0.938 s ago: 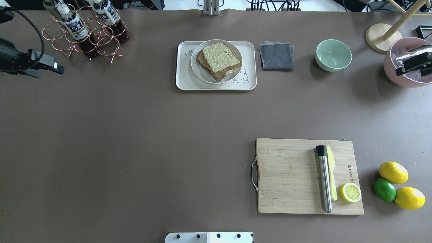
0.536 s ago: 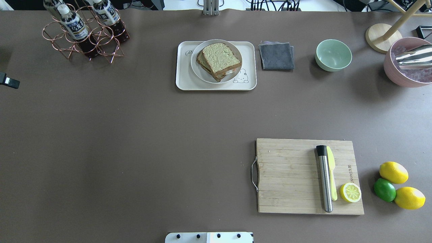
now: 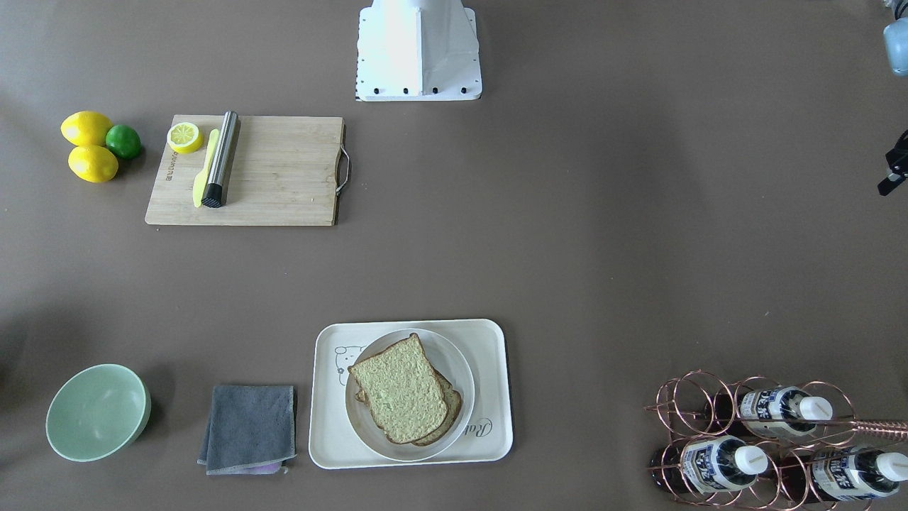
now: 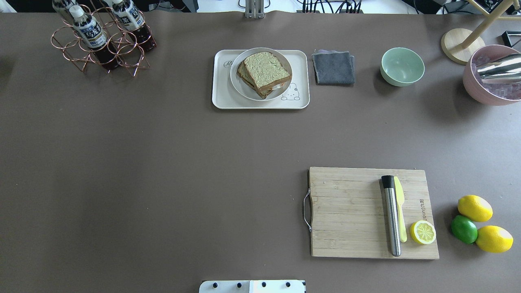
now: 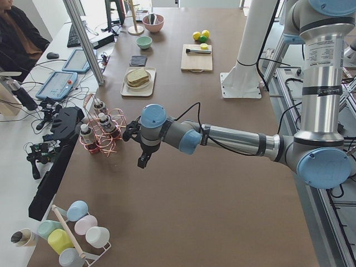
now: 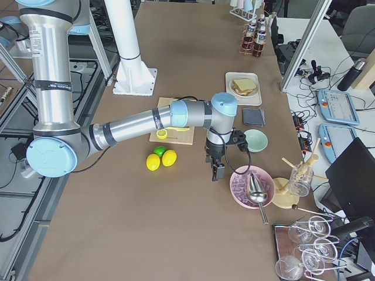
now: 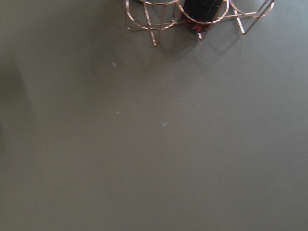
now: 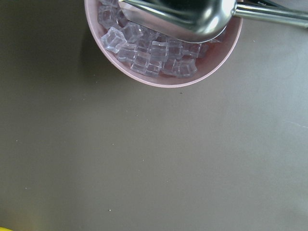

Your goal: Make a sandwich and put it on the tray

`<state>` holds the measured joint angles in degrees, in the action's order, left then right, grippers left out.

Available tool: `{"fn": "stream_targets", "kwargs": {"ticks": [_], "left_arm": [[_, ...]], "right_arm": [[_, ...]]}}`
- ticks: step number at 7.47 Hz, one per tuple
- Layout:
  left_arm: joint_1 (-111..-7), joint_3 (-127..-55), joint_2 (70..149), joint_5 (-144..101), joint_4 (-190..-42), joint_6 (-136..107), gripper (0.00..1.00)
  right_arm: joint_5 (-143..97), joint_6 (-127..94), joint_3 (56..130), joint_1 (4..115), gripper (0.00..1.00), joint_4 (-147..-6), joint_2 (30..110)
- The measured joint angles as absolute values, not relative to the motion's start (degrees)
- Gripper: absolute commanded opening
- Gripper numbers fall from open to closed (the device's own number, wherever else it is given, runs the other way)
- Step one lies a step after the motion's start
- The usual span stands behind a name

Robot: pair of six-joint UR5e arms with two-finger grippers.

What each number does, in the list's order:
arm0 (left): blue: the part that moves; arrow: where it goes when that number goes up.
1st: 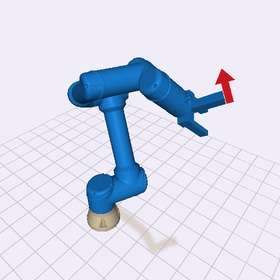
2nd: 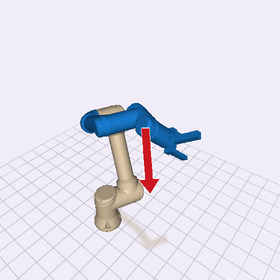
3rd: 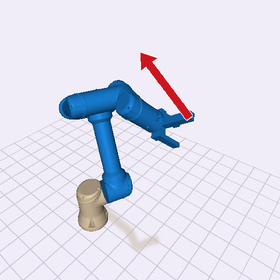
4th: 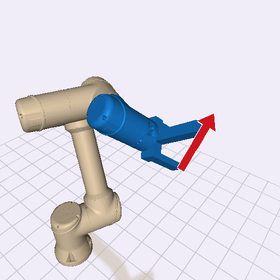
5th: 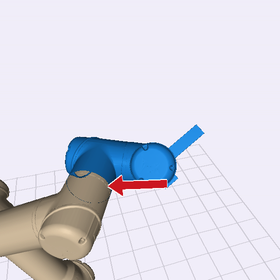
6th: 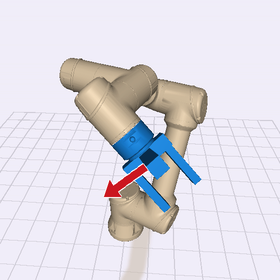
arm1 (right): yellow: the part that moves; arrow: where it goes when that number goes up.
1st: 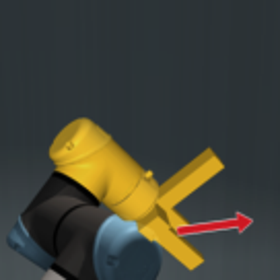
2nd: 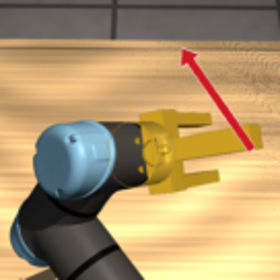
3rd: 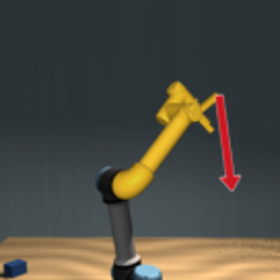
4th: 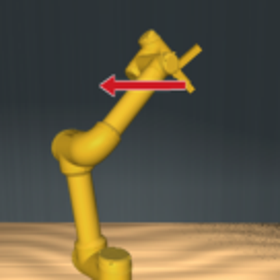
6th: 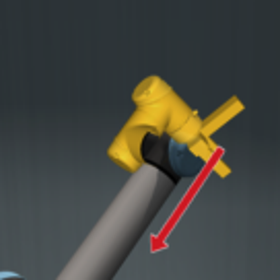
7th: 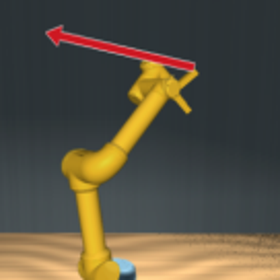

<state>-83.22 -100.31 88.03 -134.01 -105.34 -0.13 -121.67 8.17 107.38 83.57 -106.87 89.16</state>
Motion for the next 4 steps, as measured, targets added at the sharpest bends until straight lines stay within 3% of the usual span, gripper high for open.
{"fn": "stream_targets", "kwargs": {"ticks": [4], "left_arm": [[-88.77, -99.23, 91.24, -128.05, -85.44, 11.0, 0.98]], "right_arm": [[-124.41, 8.36, 106.31, 83.64, 1.0, -106.92, 90.75]]}}
